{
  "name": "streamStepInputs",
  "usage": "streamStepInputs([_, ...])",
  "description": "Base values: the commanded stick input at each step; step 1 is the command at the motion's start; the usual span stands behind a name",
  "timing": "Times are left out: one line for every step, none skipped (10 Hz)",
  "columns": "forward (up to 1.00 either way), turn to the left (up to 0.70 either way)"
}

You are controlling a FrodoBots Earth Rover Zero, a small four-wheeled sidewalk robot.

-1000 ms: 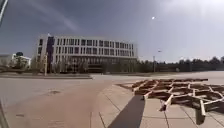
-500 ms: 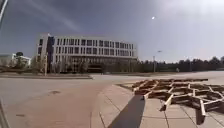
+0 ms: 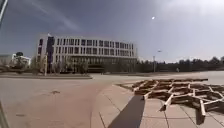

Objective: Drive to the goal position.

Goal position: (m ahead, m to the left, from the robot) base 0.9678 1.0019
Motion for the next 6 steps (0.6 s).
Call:
streamStepInputs([0.05,0.00])
streamStepInputs([0.05,0.00])
streamStepInputs([0.04,0.00])
streamStepInputs([0.05,0.00])
streamStepInputs([0.05,0.00])
streamStepInputs([0.05,0.00])
